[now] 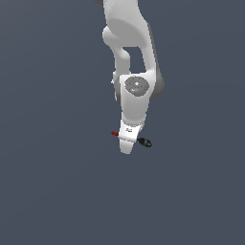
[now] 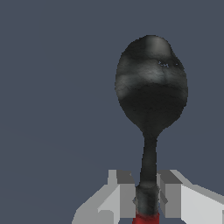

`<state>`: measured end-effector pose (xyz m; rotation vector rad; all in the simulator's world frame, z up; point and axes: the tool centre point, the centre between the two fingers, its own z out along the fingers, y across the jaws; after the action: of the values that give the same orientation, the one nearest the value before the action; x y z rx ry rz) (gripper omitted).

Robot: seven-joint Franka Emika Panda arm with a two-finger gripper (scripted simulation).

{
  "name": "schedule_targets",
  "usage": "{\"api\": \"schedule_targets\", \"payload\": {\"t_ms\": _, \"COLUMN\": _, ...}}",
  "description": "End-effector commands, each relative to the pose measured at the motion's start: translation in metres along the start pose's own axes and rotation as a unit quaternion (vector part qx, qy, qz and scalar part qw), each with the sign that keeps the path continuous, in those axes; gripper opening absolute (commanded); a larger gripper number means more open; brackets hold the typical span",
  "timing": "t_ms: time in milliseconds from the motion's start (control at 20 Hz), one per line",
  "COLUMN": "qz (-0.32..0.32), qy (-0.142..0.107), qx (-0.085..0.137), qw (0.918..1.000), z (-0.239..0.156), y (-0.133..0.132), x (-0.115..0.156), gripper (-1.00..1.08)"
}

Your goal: Pick up the object and move it to a goal position.

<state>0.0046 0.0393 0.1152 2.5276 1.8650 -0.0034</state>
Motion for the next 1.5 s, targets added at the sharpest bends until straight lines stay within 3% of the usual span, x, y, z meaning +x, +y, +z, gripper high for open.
{"api": "schedule_targets", "payload": {"t_ms": 0, "qz": 0.0, "qy": 0.0, "qx": -0.001, "qw": 1.0, "z": -0.029, "y": -0.005, "x": 0.005, "gripper": -1.0}}
{"api": "schedule_targets", "payload": {"t_ms": 900, "qz": -0.001, "qy": 0.001, "qx": 0.0, "qw": 1.0, "z": -0.242, "y": -0.041, "x": 0.042, "gripper": -1.0}}
{"api": "schedule_targets", "payload": {"t_ms": 1450, "qz": 0.0, "qy": 0.001, "qx": 0.0, "qw": 1.0, "z": -0.318, "y": -0.05, "x": 0.055, "gripper": -1.0}}
